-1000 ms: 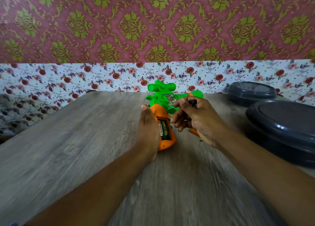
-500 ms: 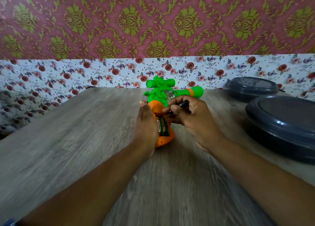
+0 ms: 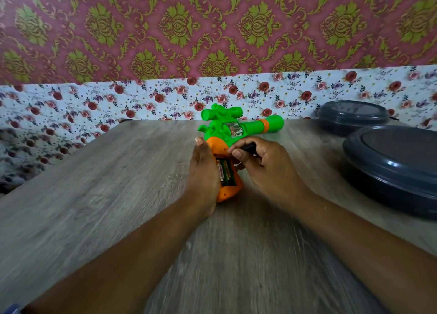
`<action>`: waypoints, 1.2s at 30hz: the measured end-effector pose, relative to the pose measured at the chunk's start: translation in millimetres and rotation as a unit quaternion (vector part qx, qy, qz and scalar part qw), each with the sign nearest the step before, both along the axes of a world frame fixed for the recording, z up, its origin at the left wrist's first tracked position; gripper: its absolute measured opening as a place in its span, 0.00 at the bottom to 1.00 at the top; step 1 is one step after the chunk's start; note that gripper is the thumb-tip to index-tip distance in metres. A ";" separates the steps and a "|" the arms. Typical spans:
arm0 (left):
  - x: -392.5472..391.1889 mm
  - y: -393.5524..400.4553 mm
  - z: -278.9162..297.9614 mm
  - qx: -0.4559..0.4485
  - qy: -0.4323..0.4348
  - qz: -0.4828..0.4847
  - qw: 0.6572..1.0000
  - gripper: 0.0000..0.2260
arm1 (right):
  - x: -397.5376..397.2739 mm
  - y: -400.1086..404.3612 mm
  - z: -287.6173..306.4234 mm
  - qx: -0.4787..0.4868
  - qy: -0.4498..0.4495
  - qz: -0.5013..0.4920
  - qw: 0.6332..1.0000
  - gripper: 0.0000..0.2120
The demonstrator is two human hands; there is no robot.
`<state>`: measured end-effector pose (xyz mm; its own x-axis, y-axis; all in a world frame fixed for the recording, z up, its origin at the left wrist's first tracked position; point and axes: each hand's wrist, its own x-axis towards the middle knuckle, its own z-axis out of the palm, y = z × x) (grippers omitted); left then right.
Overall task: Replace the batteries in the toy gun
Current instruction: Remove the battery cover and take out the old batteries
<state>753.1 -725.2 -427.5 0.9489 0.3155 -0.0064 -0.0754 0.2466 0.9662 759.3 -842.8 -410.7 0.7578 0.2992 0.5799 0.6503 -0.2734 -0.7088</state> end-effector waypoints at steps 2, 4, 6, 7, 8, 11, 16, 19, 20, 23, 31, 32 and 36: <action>-0.4 -0.1 0.0 0.003 0.000 0.002 1.000 0.26 | -1.1 -0.2 -1.5 0.008 -0.016 -0.005 1.000 0.05; -1.7 -0.4 0.8 0.009 -0.007 0.004 1.000 0.24 | -2.6 -0.4 -3.0 0.012 -0.032 -0.010 0.999 0.06; -3.3 -1.8 1.3 0.030 -0.024 0.012 0.999 0.19 | -3.8 0.5 -3.9 0.011 -0.048 -0.022 0.999 0.08; -5.0 -2.7 2.4 0.038 -0.033 0.019 0.999 0.15 | -4.6 1.5 -3.9 0.009 -0.056 -0.032 0.998 0.09; -6.0 -3.3 2.9 0.047 -0.037 0.027 0.998 0.13 | -5.3 2.5 -3.7 0.009 -0.063 -0.044 0.997 0.09; -8.4 -5.1 4.5 0.072 -0.050 0.032 0.996 0.13 | -5.3 5.1 -2.2 0.014 -0.076 -0.084 0.993 0.11; -10.6 -8.4 5.6 0.110 -0.076 0.044 0.990 0.17 | 0.1 3.5 2.6 0.019 -0.042 -0.130 0.990 0.12; -9.0 -9.4 4.1 0.108 -0.068 0.044 0.991 0.16 | 3.0 2.3 0.3 0.069 0.009 -0.099 0.993 0.13; -7.9 -8.5 3.4 0.102 -0.061 0.041 0.992 0.16 | 4.0 2.2 -1.2 0.084 0.018 -0.084 0.993 0.12; -5.6 -4.3 3.1 0.056 -0.034 0.037 0.997 0.16 | 0.4 3.5 -4.1 0.072 -0.004 -0.059 0.996 0.05; -3.7 3.1 7.8 0.015 0.014 0.036 0.999 0.18 | -5.2 4.5 -7.6 -0.063 -0.138 -0.033 0.988 0.10; -4.2 3.2 8.0 0.015 0.016 0.033 0.999 0.19 | -5.0 3.9 -7.7 -0.058 -0.130 -0.027 0.989 0.09; -3.9 3.3 7.7 0.004 0.011 0.026 1.000 0.19 | -2.4 2.8 -7.7 -0.001 -0.071 -0.013 0.997 0.06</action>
<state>749.2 -721.9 -419.7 0.9311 0.3641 -0.0236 -0.0671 0.2345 0.9698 756.9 -839.9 -418.4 0.6757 0.2819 0.6811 0.7367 -0.2920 -0.6100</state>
